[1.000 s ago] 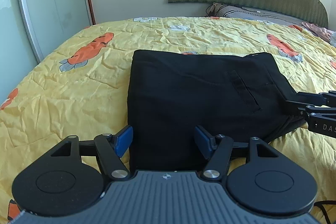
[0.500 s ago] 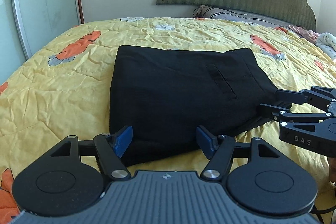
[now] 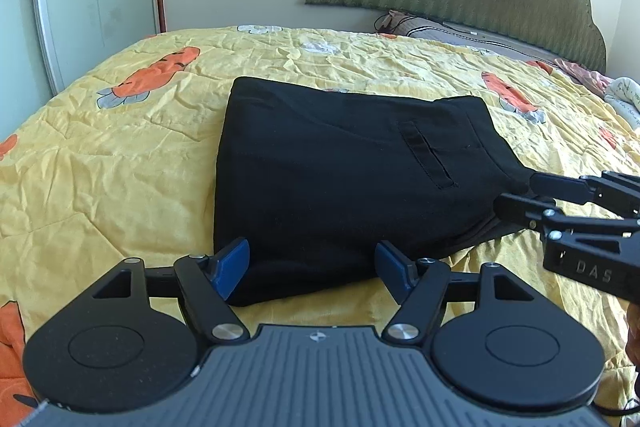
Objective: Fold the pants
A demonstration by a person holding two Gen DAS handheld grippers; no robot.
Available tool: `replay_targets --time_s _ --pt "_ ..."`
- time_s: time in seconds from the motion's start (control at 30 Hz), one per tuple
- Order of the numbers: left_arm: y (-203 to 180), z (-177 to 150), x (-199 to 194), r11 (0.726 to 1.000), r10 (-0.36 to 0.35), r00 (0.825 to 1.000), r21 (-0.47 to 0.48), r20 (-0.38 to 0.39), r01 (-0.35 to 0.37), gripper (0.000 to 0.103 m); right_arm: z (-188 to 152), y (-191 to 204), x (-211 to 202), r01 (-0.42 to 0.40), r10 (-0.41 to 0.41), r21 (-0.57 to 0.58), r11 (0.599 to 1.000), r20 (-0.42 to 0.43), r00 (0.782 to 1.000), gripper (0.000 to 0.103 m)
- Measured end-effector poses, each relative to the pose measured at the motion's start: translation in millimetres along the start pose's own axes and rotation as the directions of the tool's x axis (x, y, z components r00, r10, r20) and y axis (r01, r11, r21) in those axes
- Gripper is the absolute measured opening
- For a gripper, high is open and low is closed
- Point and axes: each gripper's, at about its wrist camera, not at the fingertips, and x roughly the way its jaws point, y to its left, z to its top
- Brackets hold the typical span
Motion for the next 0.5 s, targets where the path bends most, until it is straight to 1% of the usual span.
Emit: replay_targets --time_s 0.07,0.13,0.23,0.37,0.43,0.47,0.5 --pt "-2.7 0.2 1.8 1.000 0.008 1.000 0.005 -0.001 -0.008 0.075 -1.8 4.4 5.6 -0.006 0.006 -0.013 1.000 -0.019 1.000 0.050" --pt "-6.5 -0.5 4.3 1.000 0.019 1.000 0.025 0.003 -0.019 0.079 -7.4 7.6 16.6 0.004 -0.005 -0.035 0.999 -0.040 0.999 0.053" --pt "-12.5 -4.6 6.0 0.997 0.039 0.999 0.059 0.019 -0.040 0.084 -7.3 8.2 18.9 0.011 -0.012 -0.029 1.000 -0.037 0.999 0.053" --pt "-15.5 -8.1 1.2 0.995 0.052 0.998 0.080 0.024 -0.054 0.085 -6.2 10.5 16.8 0.025 -0.027 -0.030 0.999 -0.057 0.998 0.054" --pt "-14.8 -10.5 -3.7 0.996 0.045 0.999 0.083 0.015 -0.046 0.085 -5.8 11.2 12.4 0.032 -0.032 -0.010 0.999 -0.091 0.995 0.060" --pt "-14.2 -12.6 -6.3 0.995 0.045 0.999 0.083 0.014 -0.046 0.085 -6.8 10.7 9.4 0.024 -0.023 0.010 1.000 -0.104 0.994 0.061" --pt "-13.2 -14.8 -8.8 0.996 0.047 0.999 0.081 0.016 -0.048 0.085 -8.5 9.9 5.6 0.012 -0.008 0.035 0.999 -0.113 0.994 0.069"
